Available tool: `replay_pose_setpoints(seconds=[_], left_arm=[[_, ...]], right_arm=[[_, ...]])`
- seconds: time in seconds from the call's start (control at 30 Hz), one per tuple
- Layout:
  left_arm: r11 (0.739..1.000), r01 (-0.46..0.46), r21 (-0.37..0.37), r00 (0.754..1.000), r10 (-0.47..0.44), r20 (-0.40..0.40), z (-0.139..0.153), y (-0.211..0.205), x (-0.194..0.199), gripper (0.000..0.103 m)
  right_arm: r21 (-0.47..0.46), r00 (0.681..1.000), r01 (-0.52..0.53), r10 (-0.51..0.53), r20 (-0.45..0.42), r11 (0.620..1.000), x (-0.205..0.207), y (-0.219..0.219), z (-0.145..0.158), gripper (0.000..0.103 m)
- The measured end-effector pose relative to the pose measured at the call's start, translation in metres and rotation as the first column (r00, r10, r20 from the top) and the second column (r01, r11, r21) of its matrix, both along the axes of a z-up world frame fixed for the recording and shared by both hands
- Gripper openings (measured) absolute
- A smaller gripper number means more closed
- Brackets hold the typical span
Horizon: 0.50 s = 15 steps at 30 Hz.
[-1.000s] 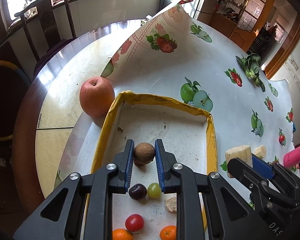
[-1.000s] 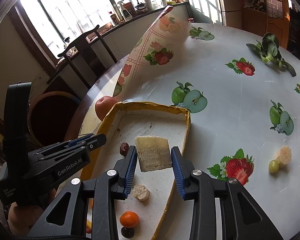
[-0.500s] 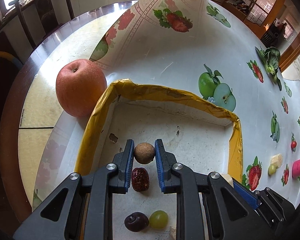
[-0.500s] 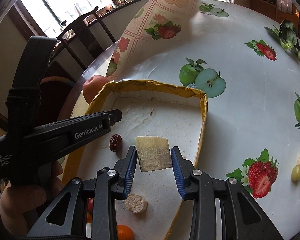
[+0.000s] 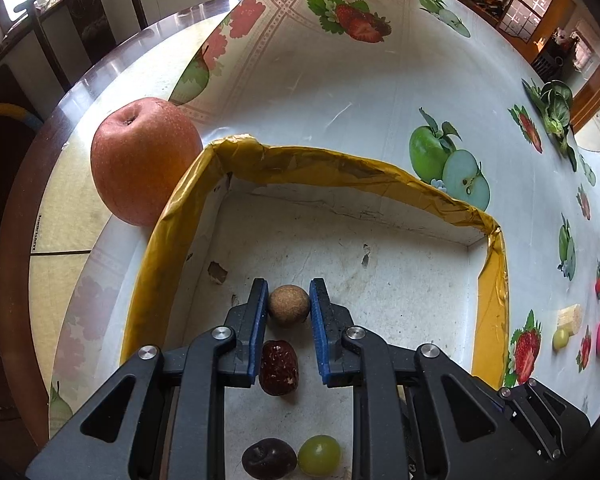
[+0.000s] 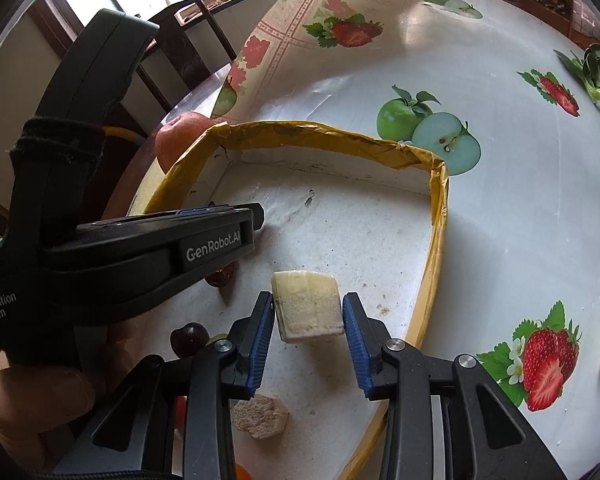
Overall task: Organize fruits
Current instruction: 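Open the left gripper to drop the brown fruit while the right gripper releases the cake block in the tray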
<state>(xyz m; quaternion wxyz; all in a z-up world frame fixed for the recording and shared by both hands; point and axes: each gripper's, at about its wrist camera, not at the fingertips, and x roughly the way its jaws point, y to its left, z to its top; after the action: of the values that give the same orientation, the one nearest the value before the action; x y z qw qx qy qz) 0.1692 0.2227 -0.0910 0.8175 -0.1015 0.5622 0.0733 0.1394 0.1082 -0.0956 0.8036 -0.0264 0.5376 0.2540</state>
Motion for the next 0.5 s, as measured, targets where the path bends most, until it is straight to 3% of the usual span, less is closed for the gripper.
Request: replay_pose_setpoints(seconds=[0.17, 0.33, 0.5], left_arm=[[1.0, -0.008, -0.016, 1.0, 0.008, -0.006, 0.002, 0.001, -0.005, 0.023], [1.0, -0.023, -0.013, 1.0, 0.023, 0.014, 0.013, 0.003, -0.019, 0.046], [1.0, -0.021, -0.013, 0.999, 0.022, 0.036, 0.027, 0.0, -0.03, 0.046]], right_arm=[[0.013, 1.0, 0.006, -0.006, -0.006, 1.0, -0.001, -0.005, 0.005, 0.042], [0.034, 1.0, 0.021, -0.022, 0.017, 0.999, -0.005, -0.016, 0.02, 0.045], [0.056, 0.998, 0.045, -0.047, 0.039, 0.997, -0.012, -0.033, 0.037, 0.045]])
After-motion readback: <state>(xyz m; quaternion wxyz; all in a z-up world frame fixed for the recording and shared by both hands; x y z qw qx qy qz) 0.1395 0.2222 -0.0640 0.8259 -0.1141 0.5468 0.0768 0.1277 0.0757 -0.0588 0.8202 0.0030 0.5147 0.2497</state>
